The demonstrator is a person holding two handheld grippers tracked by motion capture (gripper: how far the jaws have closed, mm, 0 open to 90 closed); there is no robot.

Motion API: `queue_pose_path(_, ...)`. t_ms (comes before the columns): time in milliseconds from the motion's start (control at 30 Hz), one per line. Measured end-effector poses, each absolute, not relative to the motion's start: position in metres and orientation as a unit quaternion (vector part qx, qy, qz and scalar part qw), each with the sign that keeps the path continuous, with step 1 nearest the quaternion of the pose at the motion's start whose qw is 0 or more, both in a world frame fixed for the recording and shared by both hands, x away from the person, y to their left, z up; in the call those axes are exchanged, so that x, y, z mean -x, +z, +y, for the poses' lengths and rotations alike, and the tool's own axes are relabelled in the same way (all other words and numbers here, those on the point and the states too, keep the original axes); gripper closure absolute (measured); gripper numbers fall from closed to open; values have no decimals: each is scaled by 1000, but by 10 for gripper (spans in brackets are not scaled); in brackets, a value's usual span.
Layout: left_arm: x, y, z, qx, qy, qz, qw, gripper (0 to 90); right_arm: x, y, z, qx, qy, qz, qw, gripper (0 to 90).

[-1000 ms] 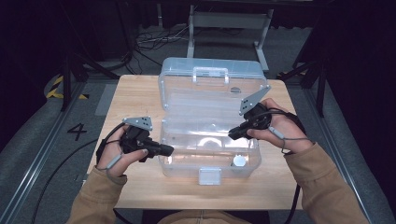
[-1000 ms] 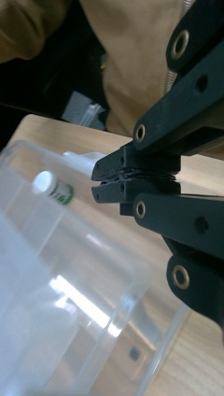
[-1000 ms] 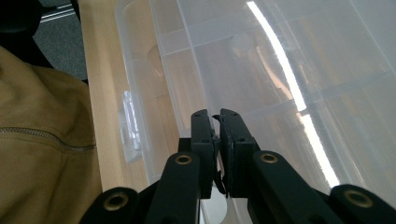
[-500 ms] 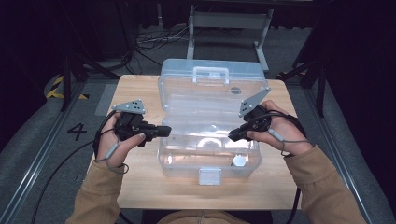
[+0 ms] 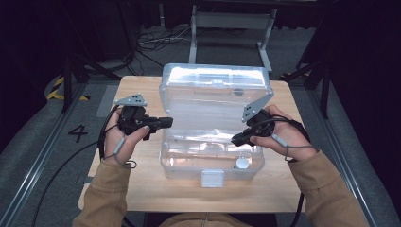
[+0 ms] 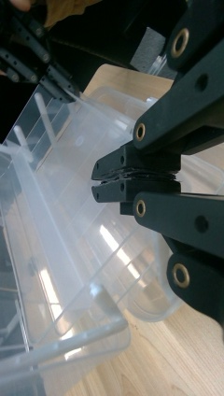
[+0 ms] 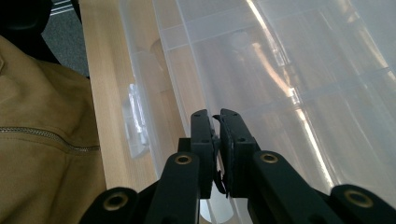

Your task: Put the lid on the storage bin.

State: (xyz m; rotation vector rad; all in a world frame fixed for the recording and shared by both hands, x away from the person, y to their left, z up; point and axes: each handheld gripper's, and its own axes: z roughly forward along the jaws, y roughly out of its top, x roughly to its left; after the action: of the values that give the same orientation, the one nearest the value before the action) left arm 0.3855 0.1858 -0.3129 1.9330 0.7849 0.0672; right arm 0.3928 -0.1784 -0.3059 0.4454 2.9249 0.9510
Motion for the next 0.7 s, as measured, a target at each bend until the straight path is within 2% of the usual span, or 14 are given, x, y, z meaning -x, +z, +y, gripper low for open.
queue_pose_path(700,-390,-313,190,-786,53,344,511,896,-382,-317,-175,-135,285,949,0,852)
